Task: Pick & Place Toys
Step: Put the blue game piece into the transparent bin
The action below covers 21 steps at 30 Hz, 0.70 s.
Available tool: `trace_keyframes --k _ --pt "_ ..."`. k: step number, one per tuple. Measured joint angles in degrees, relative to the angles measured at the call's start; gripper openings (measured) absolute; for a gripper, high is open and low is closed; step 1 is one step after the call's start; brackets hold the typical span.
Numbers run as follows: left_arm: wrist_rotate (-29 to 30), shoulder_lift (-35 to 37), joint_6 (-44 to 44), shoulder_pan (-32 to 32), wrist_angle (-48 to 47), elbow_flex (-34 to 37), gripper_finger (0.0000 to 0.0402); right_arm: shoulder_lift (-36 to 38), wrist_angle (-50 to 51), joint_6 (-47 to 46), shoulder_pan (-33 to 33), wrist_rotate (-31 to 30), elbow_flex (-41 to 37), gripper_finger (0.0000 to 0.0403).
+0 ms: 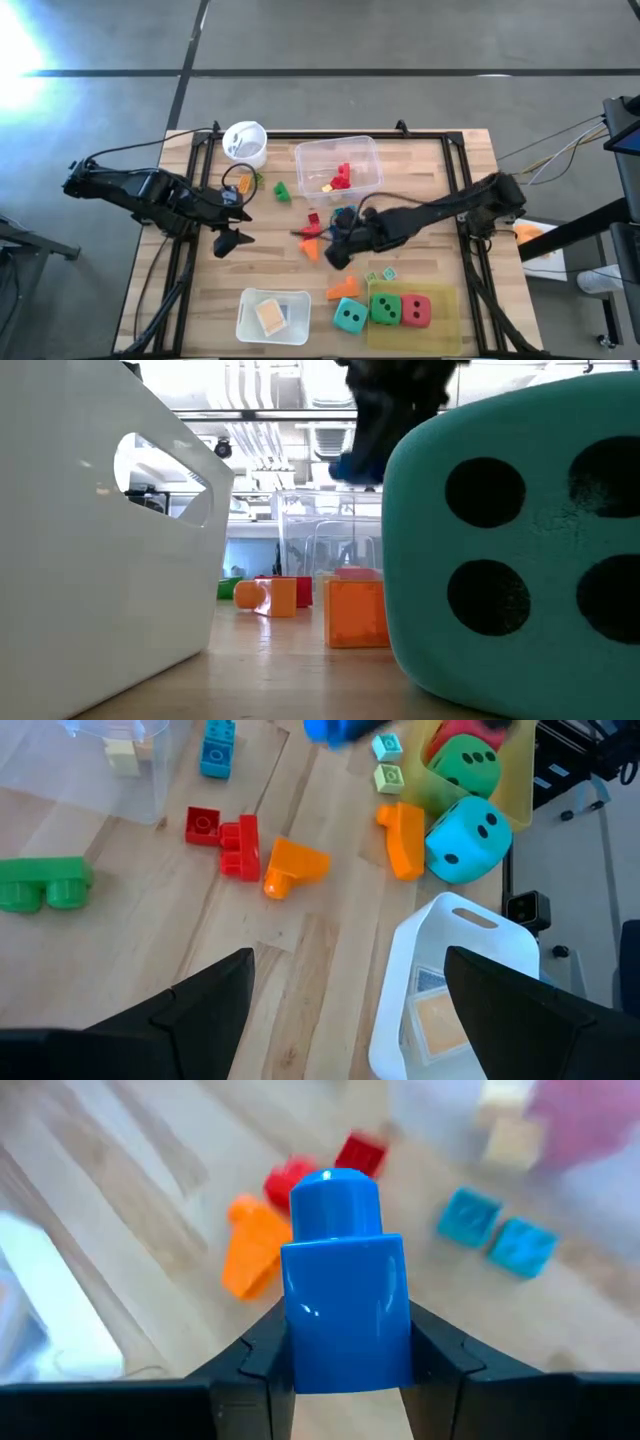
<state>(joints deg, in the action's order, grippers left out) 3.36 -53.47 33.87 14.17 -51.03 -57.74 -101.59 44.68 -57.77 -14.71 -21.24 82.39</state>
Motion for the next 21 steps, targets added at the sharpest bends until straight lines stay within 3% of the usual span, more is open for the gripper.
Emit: trace_keyframes --k 9,21 --pt "0.00 0.00 0.00 0.02 0.44 0.00 0.0330 6.09 7.04 0.59 7.11 -1.15 8.09 0.0122" --pt "0.00 -0.02 0.04 0.01 0.18 0.00 0.0330 1.24 8.63 6.56 19.66 6.09 23.52 0.0122"
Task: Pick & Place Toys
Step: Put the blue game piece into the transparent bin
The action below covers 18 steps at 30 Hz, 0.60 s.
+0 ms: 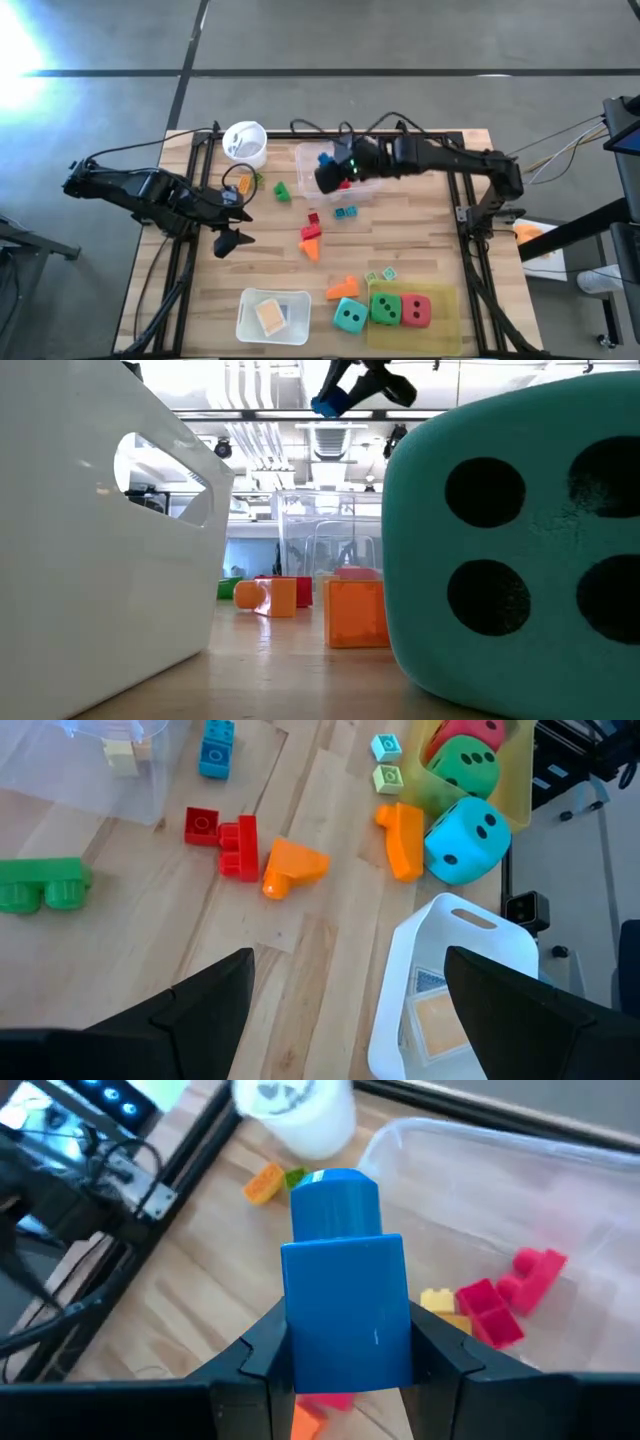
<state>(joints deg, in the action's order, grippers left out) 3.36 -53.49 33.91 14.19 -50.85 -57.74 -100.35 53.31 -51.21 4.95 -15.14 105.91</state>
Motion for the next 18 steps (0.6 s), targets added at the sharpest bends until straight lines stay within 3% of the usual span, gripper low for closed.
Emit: trace_keyframes --k 12,18 --pt "0.00 0.00 0.02 0.00 -0.13 0.00 0.0330 -10.88 7.15 -4.97 5.50 7.74 10.44 0.0122" --pt "0.00 0.00 0.04 0.00 -0.14 0.00 0.0330 -16.75 11.96 -5.77 7.96 8.34 15.14 0.0122"
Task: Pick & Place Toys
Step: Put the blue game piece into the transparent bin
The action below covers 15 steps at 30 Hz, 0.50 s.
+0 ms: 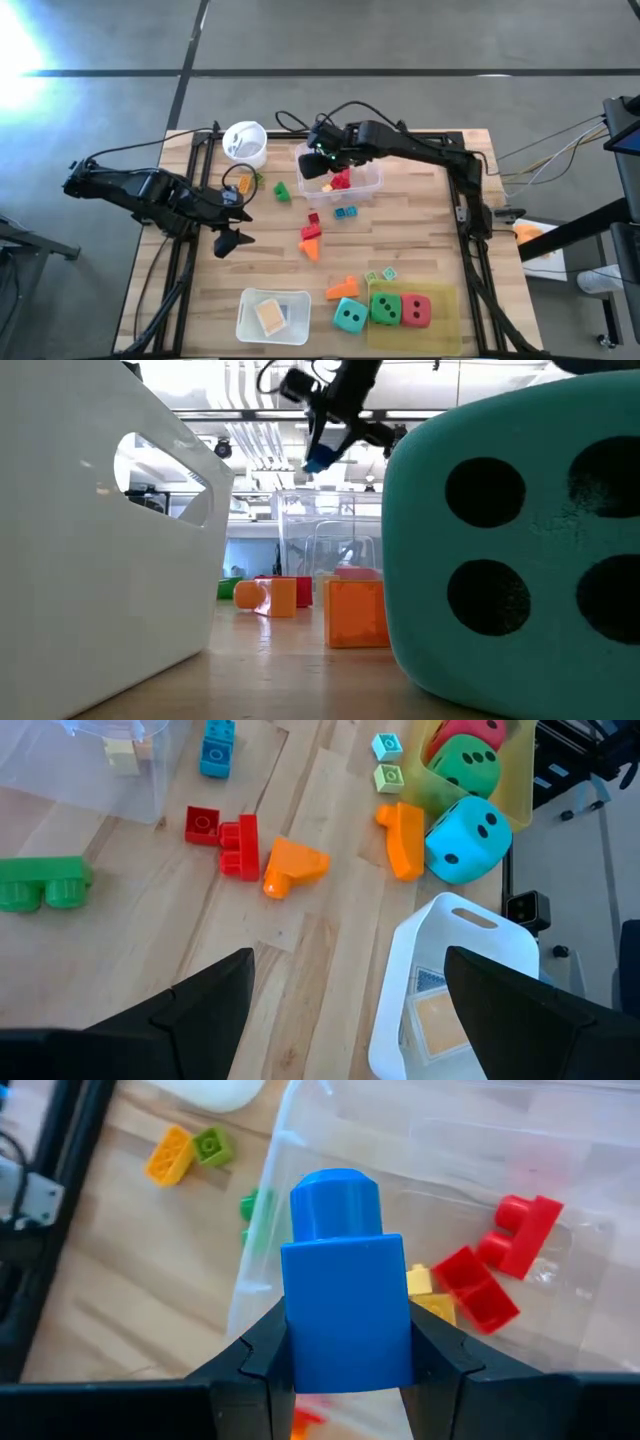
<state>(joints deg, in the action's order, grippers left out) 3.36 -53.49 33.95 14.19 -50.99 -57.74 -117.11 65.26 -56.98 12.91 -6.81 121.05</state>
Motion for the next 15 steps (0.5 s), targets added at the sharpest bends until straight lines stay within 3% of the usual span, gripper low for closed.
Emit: trace_keyframes --k 8,15 --pt "0.00 0.00 0.09 -0.01 -0.01 0.00 0.0330 -6.73 1.25 0.49 3.08 1.51 4.63 0.0122" --pt "0.01 0.00 0.35 0.01 -0.08 0.00 0.0330 -8.80 2.54 0.40 4.81 4.59 2.22 0.0122"
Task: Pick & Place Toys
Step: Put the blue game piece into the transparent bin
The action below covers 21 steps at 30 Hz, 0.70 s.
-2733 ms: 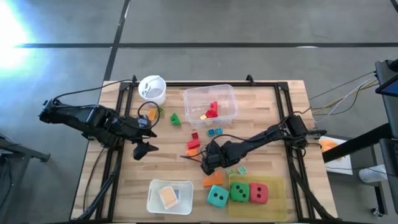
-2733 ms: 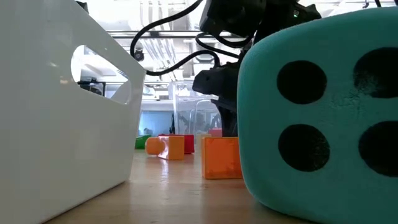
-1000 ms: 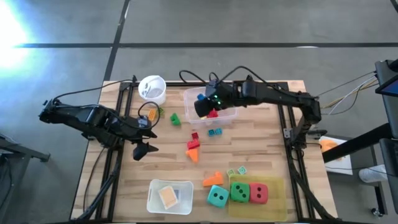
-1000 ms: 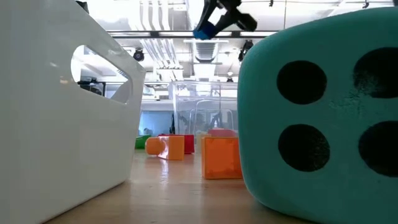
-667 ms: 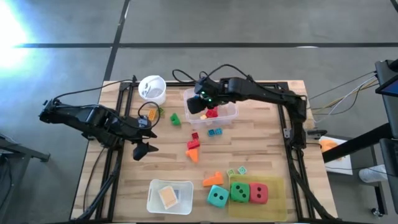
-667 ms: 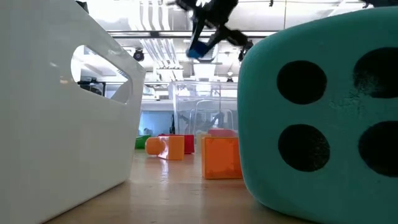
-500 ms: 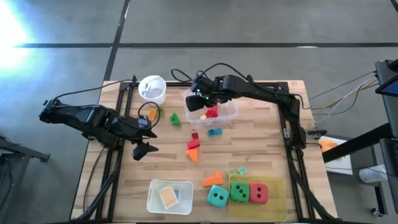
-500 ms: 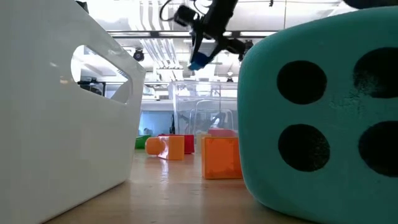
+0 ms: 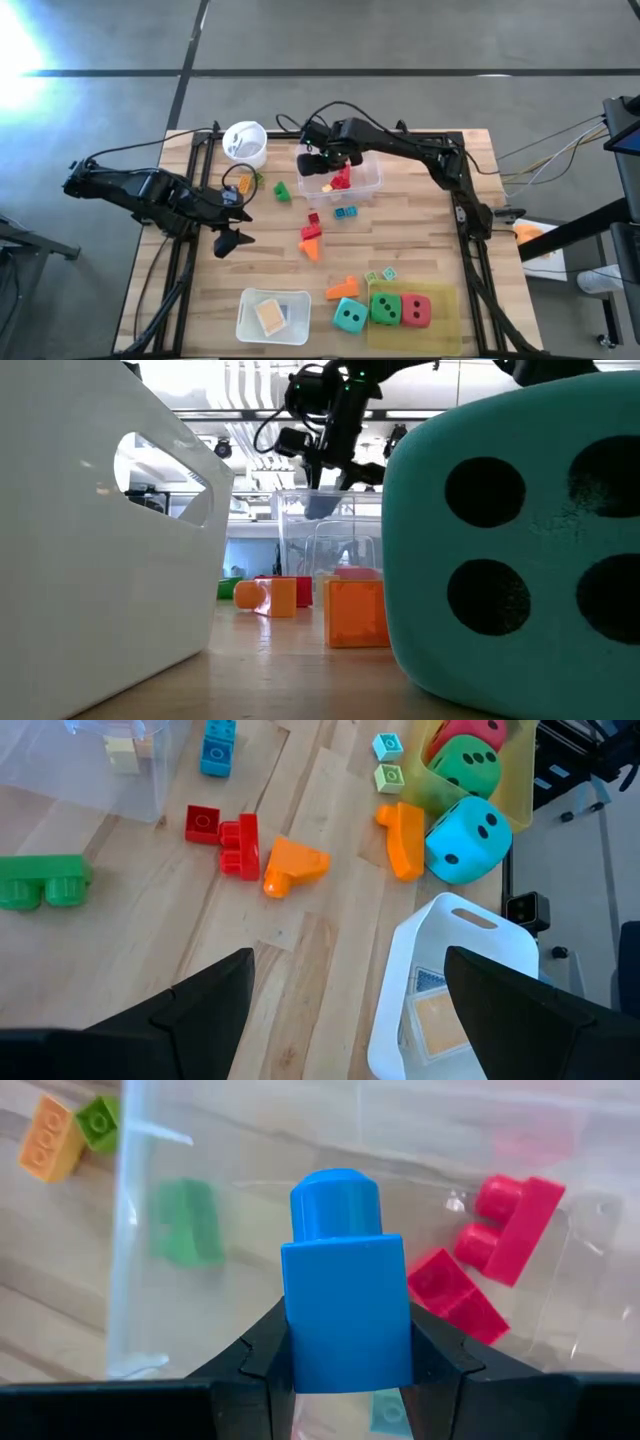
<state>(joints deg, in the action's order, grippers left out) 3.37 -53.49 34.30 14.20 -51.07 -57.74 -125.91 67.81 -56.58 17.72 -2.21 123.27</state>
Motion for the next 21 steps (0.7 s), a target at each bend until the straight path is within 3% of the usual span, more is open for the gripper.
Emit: trace_keyframes --k 21 --pt "-0.01 -1.11 0.15 -0.01 -0.19 0.02 0.0330 0.08 -1.43 -1.91 0.93 2.22 -10.57 0.0122"
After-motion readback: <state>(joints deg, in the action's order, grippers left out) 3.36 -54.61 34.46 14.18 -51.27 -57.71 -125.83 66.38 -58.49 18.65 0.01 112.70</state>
